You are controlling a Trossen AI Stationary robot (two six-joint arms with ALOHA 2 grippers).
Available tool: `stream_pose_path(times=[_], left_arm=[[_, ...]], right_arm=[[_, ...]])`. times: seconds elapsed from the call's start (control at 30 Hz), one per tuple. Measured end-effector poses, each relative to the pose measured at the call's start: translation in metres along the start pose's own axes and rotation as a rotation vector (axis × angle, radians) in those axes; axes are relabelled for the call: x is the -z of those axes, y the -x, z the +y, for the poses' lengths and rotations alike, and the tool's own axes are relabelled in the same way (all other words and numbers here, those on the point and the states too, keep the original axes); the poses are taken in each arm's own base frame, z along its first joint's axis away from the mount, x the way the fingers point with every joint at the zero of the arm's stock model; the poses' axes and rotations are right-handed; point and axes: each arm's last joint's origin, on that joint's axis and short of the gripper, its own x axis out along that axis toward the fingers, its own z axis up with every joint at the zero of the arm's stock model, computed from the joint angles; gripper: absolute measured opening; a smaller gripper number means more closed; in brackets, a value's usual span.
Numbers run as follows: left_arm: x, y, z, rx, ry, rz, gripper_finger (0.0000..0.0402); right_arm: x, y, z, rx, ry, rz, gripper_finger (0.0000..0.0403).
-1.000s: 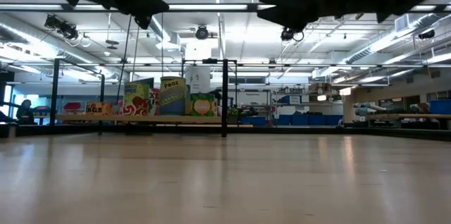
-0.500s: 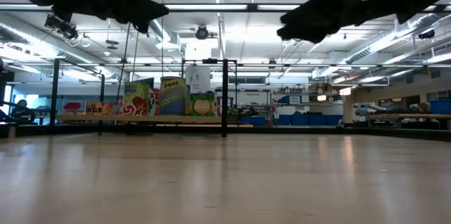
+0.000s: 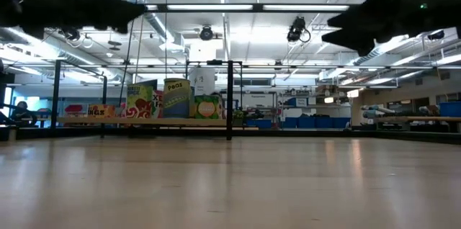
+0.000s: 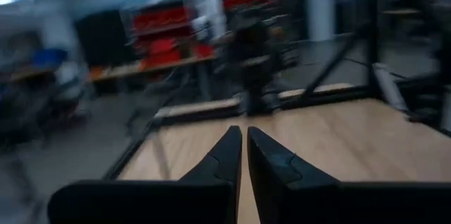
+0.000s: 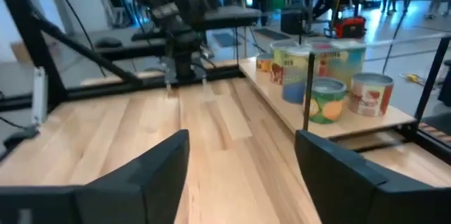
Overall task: Pick and place cans onto a shelf
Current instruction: Return to Home Position
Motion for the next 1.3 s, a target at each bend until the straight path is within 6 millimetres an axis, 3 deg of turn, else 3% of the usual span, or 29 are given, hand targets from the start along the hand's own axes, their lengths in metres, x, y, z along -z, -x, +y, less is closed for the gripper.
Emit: stream_pose_path(times=[0.13, 0.33, 0.6, 0.87, 1.07, 1.3], left_arm=[[0.007, 0.002, 0.001, -0.097, 0.195, 0.024, 0.0032], [0.0, 0.007, 0.0, -0.037, 0.101, -0.032, 0.003], [-0.008, 0.026, -0.003, -0.032, 0.061, -0.066, 0.0028], [-0.004, 0.042, -0.011, -0.031, 0.043, -0.016, 0.0032], [-0.005, 0.038, -0.02, 0.083, 0.018, -0.032, 0.0028], [0.0, 0.026, -0.035, 0.175, 0.026, 0.032, 0.003]], right_arm=[[-0.01, 0.012, 0.0, -0.013, 0.029, 0.019, 0.0233], [-0.022, 0.031, -0.004, -0.058, 0.042, -0.021, 0.019], [0.006, 0.035, -0.007, -0.097, -0.016, -0.027, 0.0145], [0.006, 0.036, -0.008, -0.092, 0.024, -0.044, 0.0137], [0.017, 0.036, -0.01, -0.067, -0.008, -0.105, 0.0131], [0.028, 0.036, -0.015, 0.078, -0.037, -0.081, 0.0111]])
